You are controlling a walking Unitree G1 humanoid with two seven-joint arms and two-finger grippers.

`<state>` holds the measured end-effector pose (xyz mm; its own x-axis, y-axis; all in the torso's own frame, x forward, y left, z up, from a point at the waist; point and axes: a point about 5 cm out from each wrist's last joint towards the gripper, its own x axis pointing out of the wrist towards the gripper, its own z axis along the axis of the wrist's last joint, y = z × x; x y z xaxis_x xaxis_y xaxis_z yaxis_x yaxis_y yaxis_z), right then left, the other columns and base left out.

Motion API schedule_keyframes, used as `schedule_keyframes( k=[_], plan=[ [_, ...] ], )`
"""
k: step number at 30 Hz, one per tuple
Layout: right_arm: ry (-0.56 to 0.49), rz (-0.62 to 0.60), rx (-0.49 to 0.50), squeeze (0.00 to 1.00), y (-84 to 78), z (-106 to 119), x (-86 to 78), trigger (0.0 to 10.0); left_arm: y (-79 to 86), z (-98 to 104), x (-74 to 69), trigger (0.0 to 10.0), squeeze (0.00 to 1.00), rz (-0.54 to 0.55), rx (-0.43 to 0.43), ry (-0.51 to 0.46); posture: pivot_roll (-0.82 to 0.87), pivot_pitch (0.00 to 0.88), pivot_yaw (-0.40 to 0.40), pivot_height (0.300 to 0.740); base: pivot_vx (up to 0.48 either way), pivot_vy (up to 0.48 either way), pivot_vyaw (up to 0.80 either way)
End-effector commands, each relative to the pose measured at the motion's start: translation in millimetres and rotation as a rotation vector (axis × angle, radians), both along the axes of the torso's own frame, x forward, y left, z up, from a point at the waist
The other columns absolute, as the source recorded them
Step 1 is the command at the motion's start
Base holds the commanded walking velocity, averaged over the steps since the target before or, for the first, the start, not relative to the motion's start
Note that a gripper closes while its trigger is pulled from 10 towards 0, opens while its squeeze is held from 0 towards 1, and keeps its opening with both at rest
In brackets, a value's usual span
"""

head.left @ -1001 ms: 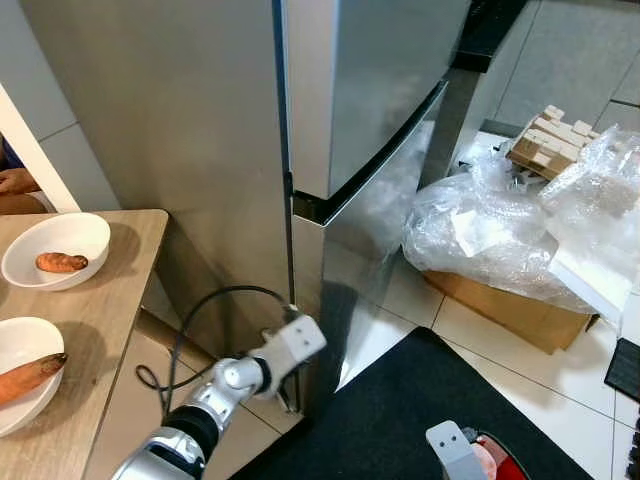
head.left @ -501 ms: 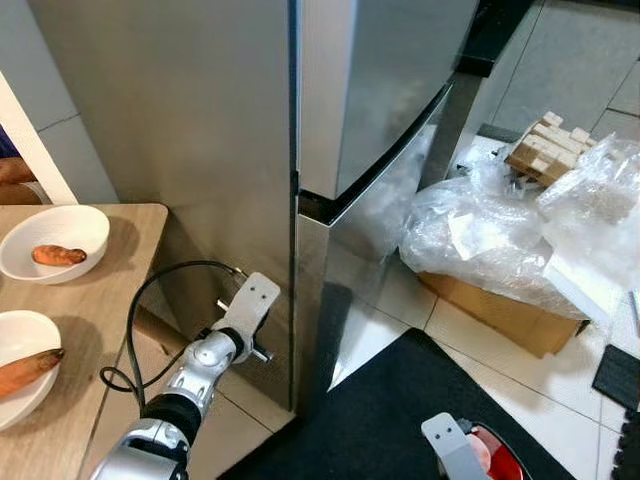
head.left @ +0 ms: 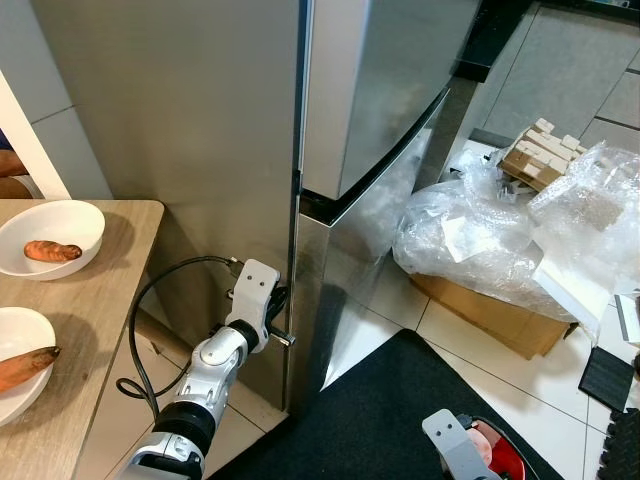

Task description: Restocking fridge

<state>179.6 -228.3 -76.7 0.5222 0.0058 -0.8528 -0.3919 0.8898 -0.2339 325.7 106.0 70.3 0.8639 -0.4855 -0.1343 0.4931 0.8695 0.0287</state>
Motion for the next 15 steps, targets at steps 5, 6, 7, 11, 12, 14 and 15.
schedule_keyframes(
  k=[5, 6, 7, 11, 12, 14, 15],
  plan=[
    [-0.009, -0.015, 0.010, 0.00, 3.1, -1.5, -2.1, 10.0, -6.6, 8.0, 5.5, 10.0, 0.00, 0.014, -0.028, -0.025, -0.18, 0.112, -0.054, 0.700, 0.000, 0.000, 0.00],
    [-0.009, -0.015, 0.010, 0.00, 3.1, -1.5, -2.1, 10.0, -6.6, 8.0, 5.5, 10.0, 0.00, 0.014, -0.028, -0.025, -0.18, 0.112, -0.054, 0.700, 0.000, 0.000, 0.00],
    [-0.010, -0.022, 0.012, 0.00, 3.3, -1.8, -2.4, 10.0, -10.1, 10.7, 6.9, 10.0, 0.00, -0.002, -0.036, -0.031, -0.18, 0.112, -0.049, 0.700, 0.000, 0.000, 0.00],
    [-0.012, -0.027, 0.012, 0.00, 2.8, -1.6, -2.3, 10.0, -11.7, 9.8, 7.1, 10.0, 0.00, -0.007, -0.029, -0.017, -0.19, 0.113, -0.043, 0.700, 0.000, 0.000, 0.00],
    [-0.013, -0.028, 0.012, 0.00, 2.6, -1.5, -2.2, 10.0, -11.1, 8.9, 6.7, 10.0, 0.00, -0.009, -0.017, -0.018, -0.19, 0.113, -0.043, 0.700, 0.000, 0.000, 0.00],
    [-0.013, -0.029, 0.012, 0.00, 2.3, -1.4, -2.1, 10.0, -10.2, 8.1, 6.1, 10.0, 0.00, -0.012, -0.002, -0.023, -0.19, 0.113, -0.043, 0.700, 0.000, 0.000, 0.00],
    [-0.013, -0.029, 0.011, 0.00, 2.2, -1.4, -2.1, 10.0, -9.3, 7.3, 5.8, 10.0, 0.00, -0.008, 0.004, -0.025, -0.18, 0.113, -0.043, 0.700, 0.000, 0.000, 0.00]
  ],
)
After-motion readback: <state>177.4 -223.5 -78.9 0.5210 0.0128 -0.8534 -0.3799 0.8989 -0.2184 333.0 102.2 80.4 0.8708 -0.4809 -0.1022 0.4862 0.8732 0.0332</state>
